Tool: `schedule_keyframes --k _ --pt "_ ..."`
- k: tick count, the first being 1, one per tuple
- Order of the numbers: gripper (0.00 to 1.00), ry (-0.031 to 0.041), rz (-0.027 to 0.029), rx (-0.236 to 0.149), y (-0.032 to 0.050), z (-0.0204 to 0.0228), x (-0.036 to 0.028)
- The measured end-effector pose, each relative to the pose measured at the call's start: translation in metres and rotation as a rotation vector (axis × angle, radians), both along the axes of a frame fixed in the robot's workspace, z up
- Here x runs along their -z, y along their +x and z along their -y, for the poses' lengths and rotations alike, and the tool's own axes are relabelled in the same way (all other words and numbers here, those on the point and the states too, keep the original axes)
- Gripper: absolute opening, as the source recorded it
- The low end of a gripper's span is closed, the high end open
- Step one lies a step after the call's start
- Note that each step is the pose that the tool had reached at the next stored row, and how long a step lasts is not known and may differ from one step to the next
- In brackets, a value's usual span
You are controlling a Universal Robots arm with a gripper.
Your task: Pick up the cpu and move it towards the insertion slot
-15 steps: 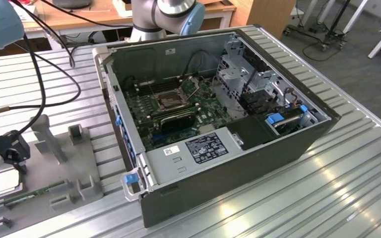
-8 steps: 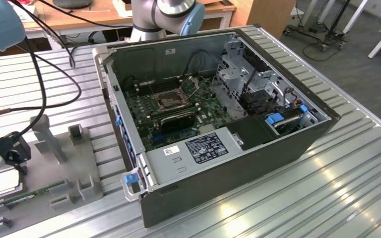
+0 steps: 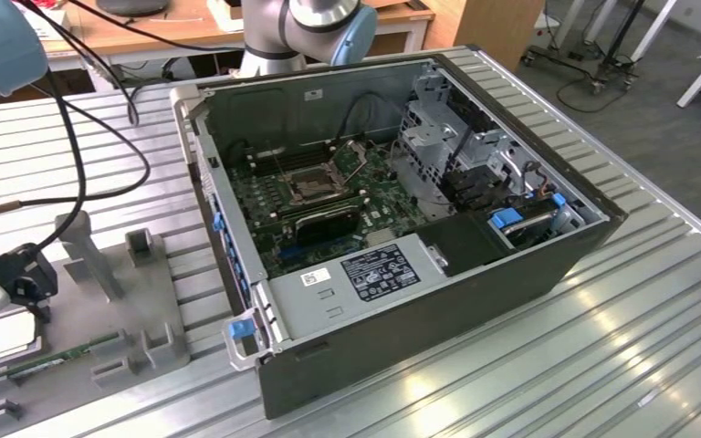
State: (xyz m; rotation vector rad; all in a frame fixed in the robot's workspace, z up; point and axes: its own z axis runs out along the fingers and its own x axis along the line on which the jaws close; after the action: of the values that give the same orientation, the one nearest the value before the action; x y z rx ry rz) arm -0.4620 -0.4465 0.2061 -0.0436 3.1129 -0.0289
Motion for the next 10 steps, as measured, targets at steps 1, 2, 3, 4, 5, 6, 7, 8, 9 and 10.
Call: schedule_keyframes --k 1,2,3,4,5,6,7,8,9,10 --pt "0.82 0.0001 0.0001 0.0 0.0 0.0 0.0003" --pt "0.82 0.0 0.0001 0.0 0.0 0.0 0.0005" --pt "0.82 -0.0001 -0.0001 0.0 0.0 0.0 0.0005" --pt "0.82 -0.0001 -0.0001 0.0 0.0 0.0 0.0006" --pt "0.82 -0.0001 -0.0001 0.0 0.0 0.0 0.0006" --pt "0.82 -0.0001 -0.0001 0.0 0.0 0.0 0.0007" --pt "0.82 0.0 0.0 0.0 0.0 0.0 0.001" --pt "0.82 0.0003 0.0006 0.0 0.0001 0.0 0.0019" --pt "0.82 0.0002 0.0003 0.0 0.0001 0.0 0.0028" --pt "0.82 0.0 0.0 0.0 0.0 0.0 0.0036"
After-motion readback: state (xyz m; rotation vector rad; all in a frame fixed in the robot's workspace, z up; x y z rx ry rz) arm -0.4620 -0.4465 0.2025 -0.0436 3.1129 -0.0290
